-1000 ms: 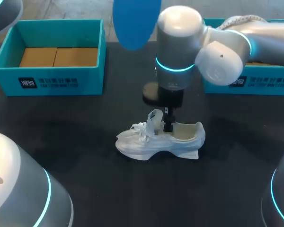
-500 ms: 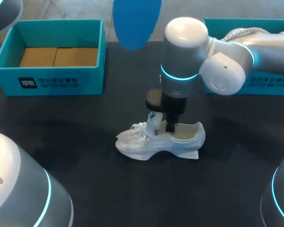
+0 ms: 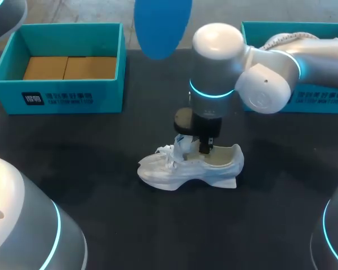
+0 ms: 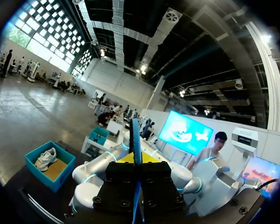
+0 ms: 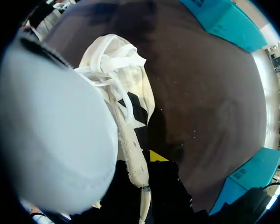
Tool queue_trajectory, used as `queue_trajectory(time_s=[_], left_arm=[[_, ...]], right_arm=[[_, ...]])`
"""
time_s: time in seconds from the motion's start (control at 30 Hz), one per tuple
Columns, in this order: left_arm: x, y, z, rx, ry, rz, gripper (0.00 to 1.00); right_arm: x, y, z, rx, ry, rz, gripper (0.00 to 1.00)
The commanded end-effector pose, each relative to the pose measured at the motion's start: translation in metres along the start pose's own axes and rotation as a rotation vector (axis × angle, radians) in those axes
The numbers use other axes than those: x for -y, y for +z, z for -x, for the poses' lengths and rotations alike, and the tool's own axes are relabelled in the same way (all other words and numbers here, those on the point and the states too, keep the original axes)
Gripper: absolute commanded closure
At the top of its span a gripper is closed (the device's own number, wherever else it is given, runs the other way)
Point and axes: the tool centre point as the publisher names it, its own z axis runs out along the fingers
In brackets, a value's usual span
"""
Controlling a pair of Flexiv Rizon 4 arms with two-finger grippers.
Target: Take the shoe out of the shoebox, open the shoe tongue, remove and reinsert the insole, then place the shoe into the shoebox
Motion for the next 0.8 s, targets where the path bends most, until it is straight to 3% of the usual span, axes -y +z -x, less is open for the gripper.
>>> queue_trajectory(time_s=[0.03, 0.47, 0.8], left_arm=[[0.001, 0.000, 0.000, 0.001, 0.000, 0.003, 1.00], [0.001, 0.000, 0.000, 0.001, 0.000, 0.003, 1.00], [0.001, 0.000, 0.000, 0.001, 0.000, 0.003, 1.00]], right_arm=[[0.000, -0.007, -0.003, 0.012, 0.004, -0.009, 1.00], [0.010, -0.042, -0.011, 0.022, 0.117, -0.004, 1.00], [0.020, -0.058, -0.023, 0.002, 0.342, 0.001, 1.00]])
